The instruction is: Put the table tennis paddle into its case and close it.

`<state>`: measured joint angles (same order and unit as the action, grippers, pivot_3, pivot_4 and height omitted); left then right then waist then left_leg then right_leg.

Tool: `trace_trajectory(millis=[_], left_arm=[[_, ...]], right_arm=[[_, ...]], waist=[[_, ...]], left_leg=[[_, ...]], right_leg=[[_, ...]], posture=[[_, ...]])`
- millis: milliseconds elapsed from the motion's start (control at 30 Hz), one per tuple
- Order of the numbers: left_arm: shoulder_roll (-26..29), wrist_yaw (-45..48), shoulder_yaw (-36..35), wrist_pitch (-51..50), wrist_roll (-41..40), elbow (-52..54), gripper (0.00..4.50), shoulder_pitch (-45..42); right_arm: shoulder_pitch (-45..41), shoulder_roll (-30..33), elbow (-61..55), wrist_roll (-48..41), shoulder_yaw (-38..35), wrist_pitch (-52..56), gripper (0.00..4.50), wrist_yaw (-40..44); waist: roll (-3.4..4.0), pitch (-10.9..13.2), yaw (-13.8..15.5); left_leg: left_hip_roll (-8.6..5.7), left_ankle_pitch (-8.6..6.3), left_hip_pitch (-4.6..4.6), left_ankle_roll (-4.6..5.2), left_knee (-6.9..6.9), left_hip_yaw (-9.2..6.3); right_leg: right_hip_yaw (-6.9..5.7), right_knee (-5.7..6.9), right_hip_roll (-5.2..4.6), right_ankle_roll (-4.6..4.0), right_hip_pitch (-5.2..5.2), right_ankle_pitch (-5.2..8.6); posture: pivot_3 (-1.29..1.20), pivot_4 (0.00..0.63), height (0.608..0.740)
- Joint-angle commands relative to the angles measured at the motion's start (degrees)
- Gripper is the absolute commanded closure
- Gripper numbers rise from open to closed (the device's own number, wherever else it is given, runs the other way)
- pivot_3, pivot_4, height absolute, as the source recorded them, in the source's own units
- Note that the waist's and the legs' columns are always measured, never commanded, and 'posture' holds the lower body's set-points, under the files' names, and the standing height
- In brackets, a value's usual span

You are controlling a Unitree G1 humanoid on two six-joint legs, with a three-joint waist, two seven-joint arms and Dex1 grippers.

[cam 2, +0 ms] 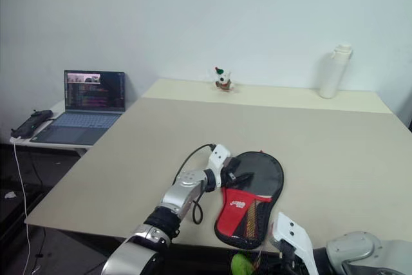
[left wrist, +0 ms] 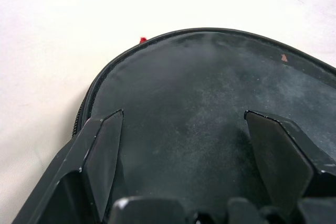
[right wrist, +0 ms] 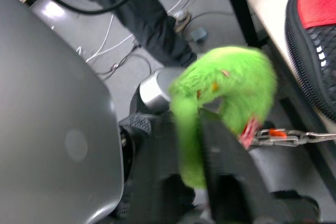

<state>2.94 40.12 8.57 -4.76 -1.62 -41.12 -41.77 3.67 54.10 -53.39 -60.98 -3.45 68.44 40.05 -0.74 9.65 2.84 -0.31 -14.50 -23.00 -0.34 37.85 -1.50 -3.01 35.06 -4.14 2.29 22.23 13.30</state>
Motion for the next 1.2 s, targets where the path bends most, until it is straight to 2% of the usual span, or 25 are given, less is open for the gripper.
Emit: trace_trajectory(millis=[33,67,200,367,433,500,533,667,833,1000,1067,1200], left_arm=[[-0.7,-1.6,1.2,-1.1,1.5,-2.4,0.47,0.8],[-0.8,-1.6,1.2,-1.1,1.4,-2.3,0.47,0.8],[-0.8,-0.6,1.6,-1.5,1.1,-0.8,0.47,1.4],[3.6,6.5,0.3,-5.2,-3.1,10.6,0.47,4.1],[6.6,10.5,-0.9,-8.6,-6.5,17.9,0.47,6.1],[8.7,12.7,-1.4,-11.2,-8.8,22.8,0.47,7.5],[12.3,15.1,-3.0,-13.2,-11.0,27.1,0.47,9.3],[23.7,19.0,-11.3,-19.9,-18.9,39.3,0.47,16.1],[30.2,18.4,-16.9,-21.1,-22.0,46.5,0.47,23.4],[33.2,17.1,-20.5,-18.2,-22.4,49.7,0.47,30.2],[32.1,15.0,-19.4,-18.5,-22.2,52.0,0.47,30.7],[31.7,15.4,-18.1,-16.1,-22.0,52.8,0.47,31.4]], right_arm=[[0.6,1.3,-0.3,-2.9,-3.0,-2.4,2.42,1.0],[0.6,1.6,-0.3,-3.6,-3.8,-3.0,2.1,1.3],[-0.6,0.8,1.7,-3.5,-5.4,-5.5,2.1,-0.1],[-9.1,-1.9,10.9,2.8,-3.6,-10.3,2.1,-1.2],[-11.5,-3.3,14.1,7.5,-2.5,-14.2,2.1,-1.3],[-12.5,-4.1,16.2,10.7,-1.7,-16.9,2.1,-0.7],[-13.7,-4.7,18.5,13.1,-0.5,-19.4,2.1,0.6],[-17.9,-7.5,27.5,19.4,2.2,-27.5,2.1,5.5],[-24.4,-9.9,41.3,25.7,2.9,-35.3,2.1,10.0],[-31.2,-11.9,54.6,31.6,4.3,-42.8,2.1,14.4],[-34.1,-11.6,61.6,33.5,3.9,-45.7,2.1,17.4],[-36.9,-12.6,64.5,36.8,4.7,-46.9,2.1,17.3]], waist=[[-0.02,0.0,0.1],[-0.02,0.0,0.1],[-0.04,0.0,0.1],[-0.14,0.3,-0.4],[-0.17,0.3,-0.9],[-0.15,0.3,-1.4],[-0.15,0.3,-1.4],[-0.31,1.0,-2.7],[-0.06,1.4,-2.2],[-0.09,1.4,-1.8],[-0.05,1.4,-1.7],[-0.04,1.4,-1.5]], left_leg=[[0.0,-0.01,0.0,-0.01,0.0,-0.01],[0.0,-0.01,0.0,-0.01,0.0,0.0],[0.01,-0.01,-0.02,-0.02,0.0,-0.02],[0.07,-0.02,-0.06,-0.02,-0.04,0.02],[0.1,0.16,-0.38,0.29,-0.09,0.01],[0.09,0.15,-0.98,0.27,-0.13,-0.02],[0.05,0.18,-1.29,0.25,-0.14,0.01],[0.02,0.2,-1.35,0.18,-0.15,0.06],[-0.09,0.14,-1.34,0.28,0.03,0.03],[-0.05,0.21,-1.29,0.34,0.12,0.02],[0.0,0.21,-1.26,0.33,0.1,0.05],[-0.03,0.22,-1.26,0.33,0.09,0.1]], right_leg=[[-0.03,0.0,0.0,0.0,0.0,0.0],[-0.09,0.0,0.0,0.0,0.0,0.0],[-0.29,-0.02,-0.04,0.0,0.0,0.0],[-0.46,-0.03,-0.1,-0.01,0.08,0.0],[-0.55,-0.02,-0.04,0.07,0.14,-0.06],[-0.58,0.03,0.11,0.22,0.75,-0.16],[-0.56,0.19,0.23,0.12,1.09,-0.24],[-0.49,0.55,0.21,-0.03,1.3,-0.09],[-0.53,0.86,0.08,0.19,1.32,0.19],[-0.52,0.95,0.1,0.12,1.31,0.15],[-0.5,0.97,0.12,0.05,1.31,0.12],[-0.44,0.98,0.12,-0.23,1.31,-0.06]], posture=[[0.0,0.15,0.74],[0.0,0.15,0.74],[0.0,0.15,0.74],[0.0,0.15,0.74],[0.0,0.15,0.74],[0.0,0.15,0.74],[0.0,0.15,0.74],[0.0,0.15,0.74],[0.0,0.15,0.74],[0.0,0.15,0.74],[0.0,0.15,0.74],[0.0,0.15,0.74]])
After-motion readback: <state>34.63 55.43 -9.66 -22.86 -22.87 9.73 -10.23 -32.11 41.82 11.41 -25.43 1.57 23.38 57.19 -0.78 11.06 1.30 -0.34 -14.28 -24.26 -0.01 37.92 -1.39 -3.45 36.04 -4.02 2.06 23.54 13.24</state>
